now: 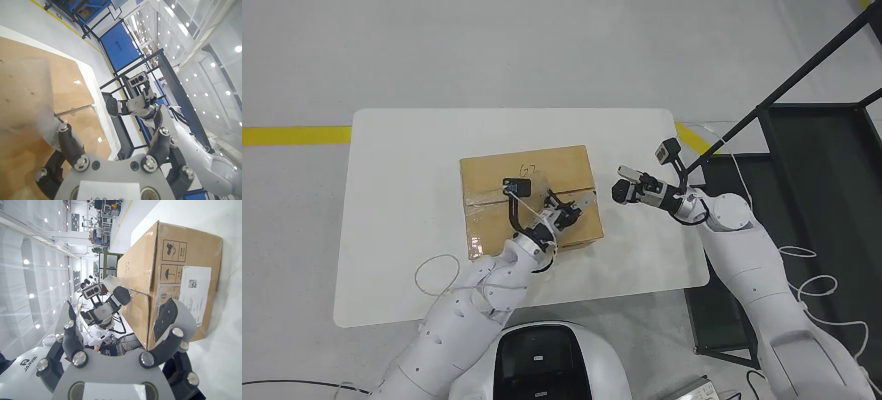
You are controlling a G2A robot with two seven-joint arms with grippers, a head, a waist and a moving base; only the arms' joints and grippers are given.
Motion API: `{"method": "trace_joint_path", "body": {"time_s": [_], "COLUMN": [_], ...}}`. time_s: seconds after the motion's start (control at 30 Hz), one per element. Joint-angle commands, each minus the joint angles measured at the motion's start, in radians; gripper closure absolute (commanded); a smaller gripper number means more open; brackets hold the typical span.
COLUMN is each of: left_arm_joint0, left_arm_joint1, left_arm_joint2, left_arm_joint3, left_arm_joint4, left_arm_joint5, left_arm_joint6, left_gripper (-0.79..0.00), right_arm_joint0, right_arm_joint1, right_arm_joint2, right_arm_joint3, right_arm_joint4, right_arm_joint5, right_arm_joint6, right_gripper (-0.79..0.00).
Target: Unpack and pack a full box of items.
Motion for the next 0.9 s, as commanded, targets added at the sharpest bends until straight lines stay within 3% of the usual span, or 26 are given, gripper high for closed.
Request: {"method": "trace_joint_path", "body": {"time_s": [0.0, 0.23, 0.37, 0.67, 0.87], "left_arm_joint0": [-0.008, 0.001, 0.043, 0.248, 0.377], "left_arm_joint1": [-0.007, -0.005, 0.013, 0.074, 0.105], "left_arm_joint2": [0.020, 0.020, -0.031, -0.246, -0.408], "left_arm_joint3": [0.005, -0.023, -0.093, -0.424, -0.592], "left_arm_joint4": [0.008, 0.077, 0.079, 0.027, 0.004], "left_arm_joint5": [-0.031, -0.133, -0.166, -0.148, -0.148], "left_arm_joint6": [-0.003, -0.020, -0.078, -0.245, -0.302], "left_gripper": [-0.785, -0.785, -0.785, -0.785, -0.785], "right_arm_joint0": [-0.002, 0.000, 0.011, 0.039, 0.050], "right_arm_joint1": [0.000, -0.002, -0.004, -0.007, -0.010], "right_arm_joint2": [0.000, -0.008, -0.015, -0.027, -0.035], "right_arm_joint3": [-0.001, -0.007, -0.005, 0.006, 0.009], "right_arm_joint4": [-0.002, -0.008, -0.012, -0.032, -0.045], "right_arm_joint5": [-0.001, 0.006, 0.006, 0.008, 0.003], "right_arm_joint6": [-0.001, -0.002, -0.001, -0.005, -0.013], "right_gripper": [-0.785, -0.785, -0.785, -0.785, -0.785]}}
